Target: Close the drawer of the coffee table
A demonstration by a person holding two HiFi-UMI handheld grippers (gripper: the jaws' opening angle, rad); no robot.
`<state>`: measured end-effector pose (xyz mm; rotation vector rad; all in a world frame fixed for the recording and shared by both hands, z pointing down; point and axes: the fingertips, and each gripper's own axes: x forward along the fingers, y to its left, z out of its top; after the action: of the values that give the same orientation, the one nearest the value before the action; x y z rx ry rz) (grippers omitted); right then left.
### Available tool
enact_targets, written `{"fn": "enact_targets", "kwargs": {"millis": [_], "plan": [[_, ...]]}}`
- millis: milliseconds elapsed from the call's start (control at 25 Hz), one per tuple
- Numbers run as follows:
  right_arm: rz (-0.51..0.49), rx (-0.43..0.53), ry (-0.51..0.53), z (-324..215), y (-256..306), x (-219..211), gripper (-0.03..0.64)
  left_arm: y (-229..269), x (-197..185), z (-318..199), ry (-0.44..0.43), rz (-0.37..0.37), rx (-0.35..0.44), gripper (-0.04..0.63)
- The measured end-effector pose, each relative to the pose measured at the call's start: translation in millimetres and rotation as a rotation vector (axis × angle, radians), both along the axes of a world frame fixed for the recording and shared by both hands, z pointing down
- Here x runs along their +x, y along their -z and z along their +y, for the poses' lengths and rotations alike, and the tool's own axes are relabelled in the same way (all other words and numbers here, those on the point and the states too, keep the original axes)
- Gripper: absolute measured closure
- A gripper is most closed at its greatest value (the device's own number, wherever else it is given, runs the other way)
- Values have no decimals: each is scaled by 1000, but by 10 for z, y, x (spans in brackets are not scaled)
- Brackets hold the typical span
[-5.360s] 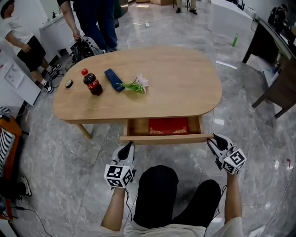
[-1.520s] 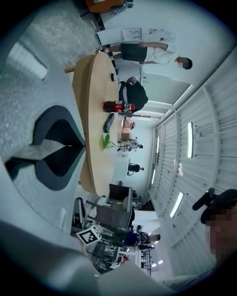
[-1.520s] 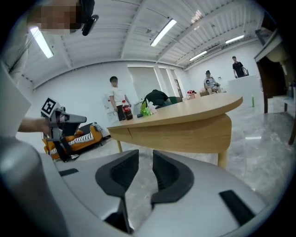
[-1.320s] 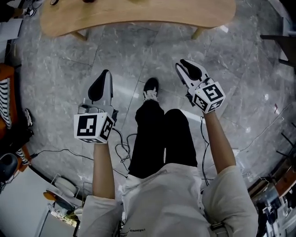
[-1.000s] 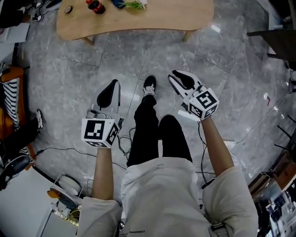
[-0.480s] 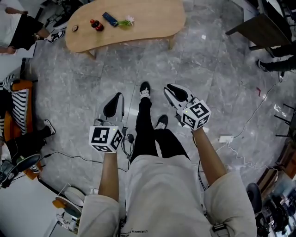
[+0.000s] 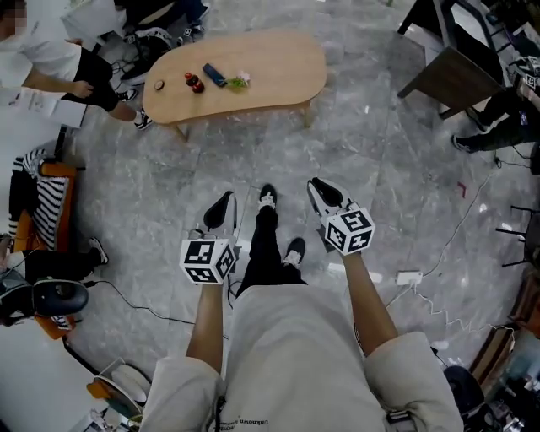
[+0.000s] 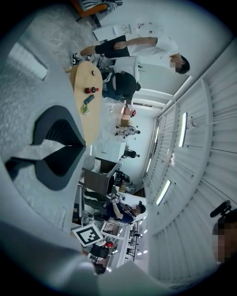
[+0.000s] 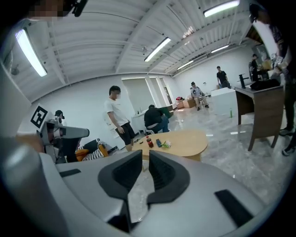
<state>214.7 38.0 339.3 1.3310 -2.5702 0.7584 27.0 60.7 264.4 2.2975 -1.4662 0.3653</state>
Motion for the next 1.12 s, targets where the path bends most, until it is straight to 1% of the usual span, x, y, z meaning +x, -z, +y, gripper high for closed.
{"fn": "enact_targets", "kwargs": {"millis": [80,160,360,520,720,840,960,1120], "plan": [[-1,-35,-62,136,-46,37,570,-14,-20,94,6,16,-21,586],[7,-50,-109,203,-40,52,575,-17,-34,140,5,16,-27,586],[15,-55,-159,396,5,97,583,-123,94,307,-9,12,-43,586],[26,-50,-166,554,54,66,591,-214,181,444,4,-1,-51,586],[28,-63,-169,758,113,-46,598,-295,268,512,28,10,-67,586],[52,-72,-139,887,75,-169,601,-305,365,566,-1,26,-66,586],[88,-52,-107,887,74,-261,601,-297,403,592,-21,34,-61,584],[85,-17,-132,804,149,-252,601,-291,379,675,-23,39,-57,584]]}}
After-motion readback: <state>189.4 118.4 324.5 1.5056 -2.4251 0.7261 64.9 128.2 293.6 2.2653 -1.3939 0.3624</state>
